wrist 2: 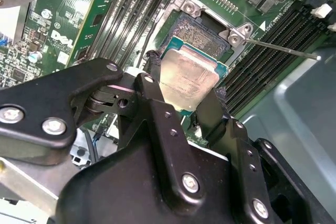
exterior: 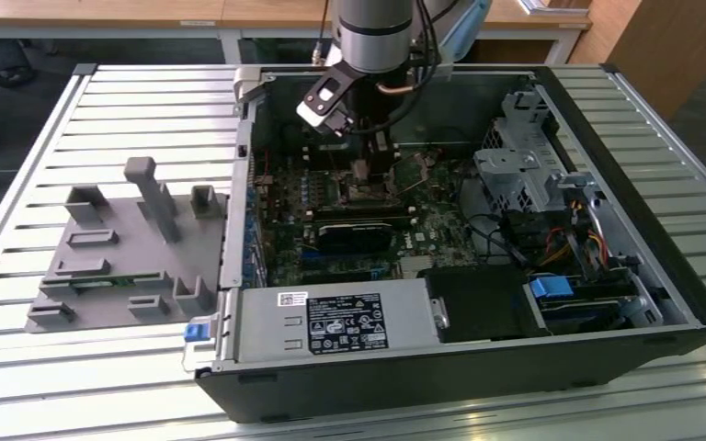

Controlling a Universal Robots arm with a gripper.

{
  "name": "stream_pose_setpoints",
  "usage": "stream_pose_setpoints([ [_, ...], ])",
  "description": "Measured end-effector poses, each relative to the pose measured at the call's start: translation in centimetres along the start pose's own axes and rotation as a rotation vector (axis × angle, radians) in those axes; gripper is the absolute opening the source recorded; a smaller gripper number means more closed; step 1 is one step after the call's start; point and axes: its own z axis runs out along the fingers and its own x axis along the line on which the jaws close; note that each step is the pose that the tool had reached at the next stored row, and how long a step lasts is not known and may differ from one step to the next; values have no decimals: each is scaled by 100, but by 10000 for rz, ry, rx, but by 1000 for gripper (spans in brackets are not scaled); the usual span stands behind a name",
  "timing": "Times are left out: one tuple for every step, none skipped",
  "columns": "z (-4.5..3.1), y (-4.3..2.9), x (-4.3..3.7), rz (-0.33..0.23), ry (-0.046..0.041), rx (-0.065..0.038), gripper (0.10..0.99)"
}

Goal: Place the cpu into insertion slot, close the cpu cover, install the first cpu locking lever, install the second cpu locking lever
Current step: 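Place the cpu into insertion slot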

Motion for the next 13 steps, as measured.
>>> stream_pose_setpoints([
  [10,-2,0,0,0,0,525],
  [19,-3,0,0,0,0,525],
  [30,-5,0,-1,0,0,525],
  [40,-6,0,-1,0,0,525],
  [52,-8,1,-1,0,0,525],
  [62,-9,1,-1,-1,2,525],
  [73,-10,1,-1,0,2,525],
  [84,-12,1,-1,1,2,525],
  [94,-13,1,-1,0,2,525],
  [106,-14,1,-1,0,3,525],
  [116,-15,1,-1,0,3,525],
  [125,-17,1,-1,1,4,525],
  [135,-18,1,-1,1,4,525],
])
